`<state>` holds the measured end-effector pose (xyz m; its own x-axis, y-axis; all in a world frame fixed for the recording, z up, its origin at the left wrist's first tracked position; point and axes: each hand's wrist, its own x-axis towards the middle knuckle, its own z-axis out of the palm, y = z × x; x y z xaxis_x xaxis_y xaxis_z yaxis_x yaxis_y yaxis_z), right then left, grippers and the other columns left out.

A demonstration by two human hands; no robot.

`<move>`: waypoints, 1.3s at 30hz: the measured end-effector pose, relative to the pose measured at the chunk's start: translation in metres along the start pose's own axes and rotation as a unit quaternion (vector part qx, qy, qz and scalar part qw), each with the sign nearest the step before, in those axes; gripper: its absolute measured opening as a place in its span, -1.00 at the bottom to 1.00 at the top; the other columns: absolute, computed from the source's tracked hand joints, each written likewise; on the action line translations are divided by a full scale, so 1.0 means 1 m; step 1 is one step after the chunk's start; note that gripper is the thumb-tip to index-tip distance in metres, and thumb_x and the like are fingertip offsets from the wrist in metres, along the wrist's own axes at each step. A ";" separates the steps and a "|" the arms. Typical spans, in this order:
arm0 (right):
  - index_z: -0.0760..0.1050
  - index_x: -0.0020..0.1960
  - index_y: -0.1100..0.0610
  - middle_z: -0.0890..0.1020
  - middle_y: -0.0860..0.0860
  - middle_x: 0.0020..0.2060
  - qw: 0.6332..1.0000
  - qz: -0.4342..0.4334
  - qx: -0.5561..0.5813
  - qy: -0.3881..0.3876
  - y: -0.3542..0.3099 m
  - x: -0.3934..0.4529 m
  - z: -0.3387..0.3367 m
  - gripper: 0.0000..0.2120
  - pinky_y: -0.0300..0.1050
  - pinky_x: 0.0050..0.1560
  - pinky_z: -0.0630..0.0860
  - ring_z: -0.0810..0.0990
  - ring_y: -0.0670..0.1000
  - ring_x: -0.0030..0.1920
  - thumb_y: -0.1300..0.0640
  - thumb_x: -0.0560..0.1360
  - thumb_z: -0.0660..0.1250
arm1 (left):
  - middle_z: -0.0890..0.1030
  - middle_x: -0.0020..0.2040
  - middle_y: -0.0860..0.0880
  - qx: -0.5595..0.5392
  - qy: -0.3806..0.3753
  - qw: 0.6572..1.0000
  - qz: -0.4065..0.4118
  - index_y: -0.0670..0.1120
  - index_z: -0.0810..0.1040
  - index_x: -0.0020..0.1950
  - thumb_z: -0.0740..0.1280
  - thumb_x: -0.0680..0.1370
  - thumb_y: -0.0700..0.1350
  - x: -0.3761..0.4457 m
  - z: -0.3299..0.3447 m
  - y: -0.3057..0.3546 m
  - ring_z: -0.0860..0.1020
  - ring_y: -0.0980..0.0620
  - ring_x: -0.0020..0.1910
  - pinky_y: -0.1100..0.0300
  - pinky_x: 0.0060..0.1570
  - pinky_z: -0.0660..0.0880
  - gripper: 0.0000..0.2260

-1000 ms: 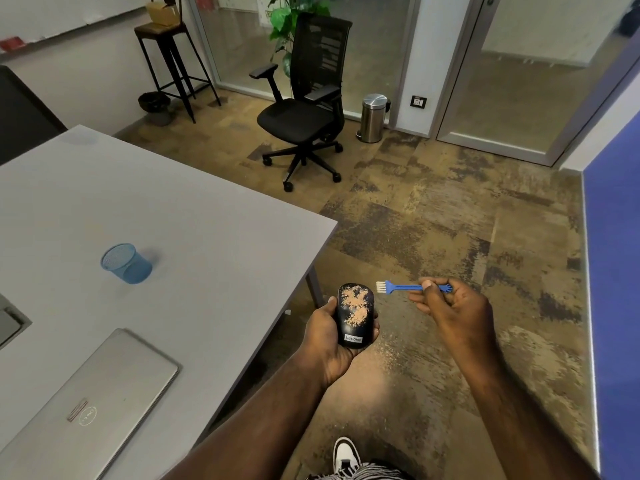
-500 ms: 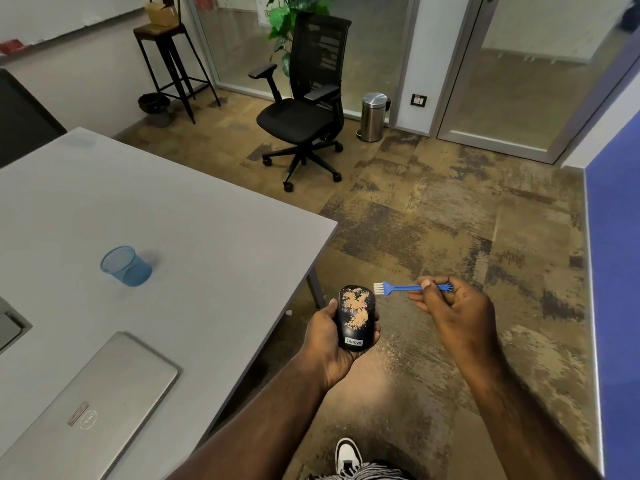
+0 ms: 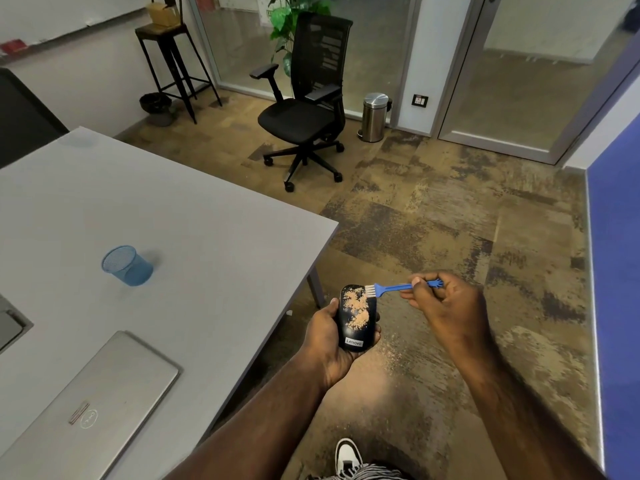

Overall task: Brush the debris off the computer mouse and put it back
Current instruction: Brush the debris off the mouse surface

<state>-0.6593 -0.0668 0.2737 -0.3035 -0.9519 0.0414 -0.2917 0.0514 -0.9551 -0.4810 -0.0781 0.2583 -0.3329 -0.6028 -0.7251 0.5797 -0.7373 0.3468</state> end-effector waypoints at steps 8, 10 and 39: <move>0.58 -0.13 -0.18 0.74 -0.15 -0.27 1.000 -0.005 -0.023 0.018 -0.004 0.001 -0.001 -0.89 0.14 -0.14 0.70 0.74 -0.12 -0.22 0.02 0.53 0.36 | 0.61 -0.10 -0.29 0.014 0.011 1.000 0.000 -0.29 0.51 0.26 -0.03 0.67 0.10 -0.005 0.003 -0.002 0.56 -0.17 -0.21 0.11 -0.30 0.60 -0.46; 0.60 -0.15 -0.19 0.74 -0.17 -0.25 1.000 -0.017 -0.016 0.011 -0.005 -0.001 -0.001 -0.95 0.11 -0.15 0.71 0.74 -0.12 -0.22 -0.07 0.46 0.35 | 0.61 -0.09 -0.29 0.016 0.011 1.000 0.002 -0.30 0.51 0.26 -0.04 0.67 0.10 -0.005 0.003 -0.001 0.56 -0.16 -0.20 0.11 -0.30 0.60 -0.45; 0.65 0.01 0.02 0.69 -0.07 -0.35 0.988 -0.089 -0.127 0.014 -0.019 0.011 0.003 -0.90 -0.26 -0.58 0.42 0.59 -0.18 -0.48 0.12 0.54 0.37 | 0.64 -0.18 -0.28 0.021 0.015 1.000 -0.006 -0.28 0.55 0.11 -0.01 0.66 0.10 -0.009 0.005 -0.004 0.57 -0.17 -0.24 0.11 -0.30 0.60 -0.49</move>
<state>-0.6549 -0.0791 0.2912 -0.2517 -0.9441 0.2131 -0.5593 -0.0378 -0.8281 -0.4839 -0.0718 0.2665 -0.3159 -0.5851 -0.7469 0.5434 -0.7569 0.3631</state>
